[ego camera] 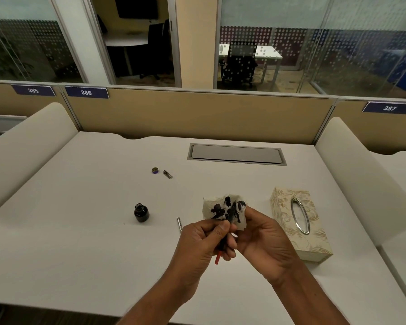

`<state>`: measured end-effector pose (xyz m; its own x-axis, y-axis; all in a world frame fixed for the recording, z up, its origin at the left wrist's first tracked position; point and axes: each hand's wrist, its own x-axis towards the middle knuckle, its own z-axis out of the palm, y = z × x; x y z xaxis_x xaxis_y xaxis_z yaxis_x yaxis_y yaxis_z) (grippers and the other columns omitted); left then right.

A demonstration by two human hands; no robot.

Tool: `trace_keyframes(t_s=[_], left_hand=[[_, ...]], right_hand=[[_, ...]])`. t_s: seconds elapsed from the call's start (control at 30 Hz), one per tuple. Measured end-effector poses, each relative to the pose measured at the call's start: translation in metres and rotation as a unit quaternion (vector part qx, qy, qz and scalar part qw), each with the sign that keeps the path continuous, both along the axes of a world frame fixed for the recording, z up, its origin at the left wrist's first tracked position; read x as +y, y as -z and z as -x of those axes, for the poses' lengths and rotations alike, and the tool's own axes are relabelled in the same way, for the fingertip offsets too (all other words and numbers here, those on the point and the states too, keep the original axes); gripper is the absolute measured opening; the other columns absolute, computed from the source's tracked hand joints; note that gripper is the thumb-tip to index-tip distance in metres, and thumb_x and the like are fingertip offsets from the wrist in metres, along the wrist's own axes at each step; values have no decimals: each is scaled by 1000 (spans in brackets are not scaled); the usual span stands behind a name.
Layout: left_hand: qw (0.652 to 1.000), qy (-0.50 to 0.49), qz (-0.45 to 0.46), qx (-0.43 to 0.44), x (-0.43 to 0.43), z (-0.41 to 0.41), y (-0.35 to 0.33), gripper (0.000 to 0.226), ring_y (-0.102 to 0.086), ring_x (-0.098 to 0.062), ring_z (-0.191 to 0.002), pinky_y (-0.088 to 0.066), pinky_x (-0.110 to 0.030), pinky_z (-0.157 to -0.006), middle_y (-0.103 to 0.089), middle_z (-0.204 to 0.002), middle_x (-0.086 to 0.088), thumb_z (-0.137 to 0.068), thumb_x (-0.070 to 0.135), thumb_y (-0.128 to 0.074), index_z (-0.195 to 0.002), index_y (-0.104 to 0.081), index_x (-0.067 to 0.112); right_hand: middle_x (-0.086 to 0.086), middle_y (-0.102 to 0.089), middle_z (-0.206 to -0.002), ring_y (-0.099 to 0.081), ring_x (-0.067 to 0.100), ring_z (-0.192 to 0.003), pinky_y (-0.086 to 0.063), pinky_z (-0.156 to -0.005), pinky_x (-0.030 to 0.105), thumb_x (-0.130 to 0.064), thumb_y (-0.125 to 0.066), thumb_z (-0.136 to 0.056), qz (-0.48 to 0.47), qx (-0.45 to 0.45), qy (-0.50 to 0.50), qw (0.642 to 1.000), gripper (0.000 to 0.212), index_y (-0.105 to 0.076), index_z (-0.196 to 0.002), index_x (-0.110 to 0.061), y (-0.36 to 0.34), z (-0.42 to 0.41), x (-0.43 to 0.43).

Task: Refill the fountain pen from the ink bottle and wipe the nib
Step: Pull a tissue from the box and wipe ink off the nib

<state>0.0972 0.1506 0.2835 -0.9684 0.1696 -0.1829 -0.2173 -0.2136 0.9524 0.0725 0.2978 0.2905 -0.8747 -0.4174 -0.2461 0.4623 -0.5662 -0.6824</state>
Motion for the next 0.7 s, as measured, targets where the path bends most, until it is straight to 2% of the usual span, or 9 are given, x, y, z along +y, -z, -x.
trace_keyframes(t_s=[0.1,0.23,0.27,0.33,0.4,0.47,0.6,0.7], left_hand=[[1000,5,-11,-6,-1,1,-1,29,-65,-21,-63,-56,-32,-65,-70,-72,-14,-97,25,-60,-95,-77,2],[1000,10,-17,-11,-3,1,0,29,-65,-22,-63,-56,-31,-65,-70,-71,-14,-99,23,-59,-96,-77,1],[1000,11,-18,-11,-3,1,0,29,-64,-22,-63,-55,-31,-64,-69,-72,-14,-99,23,-59,-96,-77,1],[1000,9,-19,-10,-2,1,0,29,-64,-22,-64,-55,-31,-64,-69,-72,-15,-98,23,-60,-97,-76,0],[1000,3,-19,-7,-2,2,0,31,-64,-22,-63,-55,-30,-63,-69,-72,-16,-97,24,-60,-97,-76,-2],[1000,0,-23,-5,-2,2,-1,32,-64,-22,-62,-55,-30,-63,-69,-72,-16,-97,25,-60,-98,-75,-3],[1000,6,-26,-8,-4,2,-2,32,-62,-22,-60,-55,-31,-62,-67,-71,-14,-99,23,-58,-96,-74,-4],[999,18,-36,-21,-4,1,-3,29,-61,-21,-60,-53,-31,-62,-66,-70,-13,-97,25,-59,-93,-77,2]], right_hand=[[13,-48,-72,-51,29,-52,-45,-53,41,-30,-47,-99,21,-8,-15,1000,38,-72,-97,-2,1,3,1],[15,-53,-71,-54,29,-52,-46,-53,41,-48,-42,-101,40,-38,-20,998,53,-75,-98,-6,3,7,3],[15,-52,-70,-53,30,-51,-46,-53,41,-46,-47,-99,36,-39,-21,998,49,-74,-100,-5,2,8,2],[14,-49,-67,-52,29,-48,-45,-51,40,-38,-71,-85,26,-33,-22,999,41,-71,-100,1,3,8,1],[14,-49,-64,-52,29,-46,-45,-49,39,-29,-91,-63,33,-34,-18,999,52,-71,-99,4,5,7,-1],[14,-52,-63,-53,29,-45,-47,-47,39,-26,-96,-54,50,-34,-16,998,59,-74,-99,4,7,6,-1],[14,-53,-69,-56,30,-52,-48,-52,42,-28,-93,-64,56,-15,-29,998,50,-74,-99,1,10,8,0],[15,-52,-71,-57,32,-55,-48,-56,46,-29,-88,-72,39,7,-45,998,54,-69,-112,3,11,8,2]])
